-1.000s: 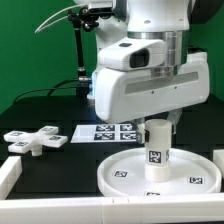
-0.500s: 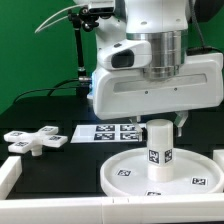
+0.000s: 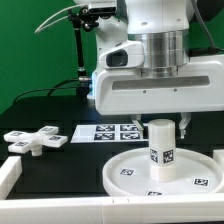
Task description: Assemble round table
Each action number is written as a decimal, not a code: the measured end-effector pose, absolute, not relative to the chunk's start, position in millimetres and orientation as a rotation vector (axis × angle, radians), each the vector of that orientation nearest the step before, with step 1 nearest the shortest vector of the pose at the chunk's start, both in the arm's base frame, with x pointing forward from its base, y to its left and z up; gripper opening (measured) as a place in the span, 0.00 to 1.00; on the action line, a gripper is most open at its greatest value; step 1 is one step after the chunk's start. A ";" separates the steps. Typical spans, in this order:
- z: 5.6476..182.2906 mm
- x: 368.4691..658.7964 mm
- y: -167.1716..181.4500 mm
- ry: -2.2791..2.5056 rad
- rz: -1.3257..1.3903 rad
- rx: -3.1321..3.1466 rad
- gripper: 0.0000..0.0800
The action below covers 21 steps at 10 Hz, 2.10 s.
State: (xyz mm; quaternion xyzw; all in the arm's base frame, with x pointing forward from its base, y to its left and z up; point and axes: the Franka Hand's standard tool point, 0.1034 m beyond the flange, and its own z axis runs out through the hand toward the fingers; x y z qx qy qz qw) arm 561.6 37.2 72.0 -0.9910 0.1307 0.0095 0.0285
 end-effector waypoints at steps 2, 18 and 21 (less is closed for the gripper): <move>71.1 560.4 38.0 0.739 0.049 -2.972 0.51; 71.8 560.3 49.5 1.792 0.171 -2.394 0.79; 71.6 559.8 52.5 1.568 0.152 -2.536 0.81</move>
Offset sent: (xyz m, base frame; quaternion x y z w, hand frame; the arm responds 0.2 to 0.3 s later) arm -0.0077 -0.0054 -0.0014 0.0067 -0.0621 0.2548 0.9650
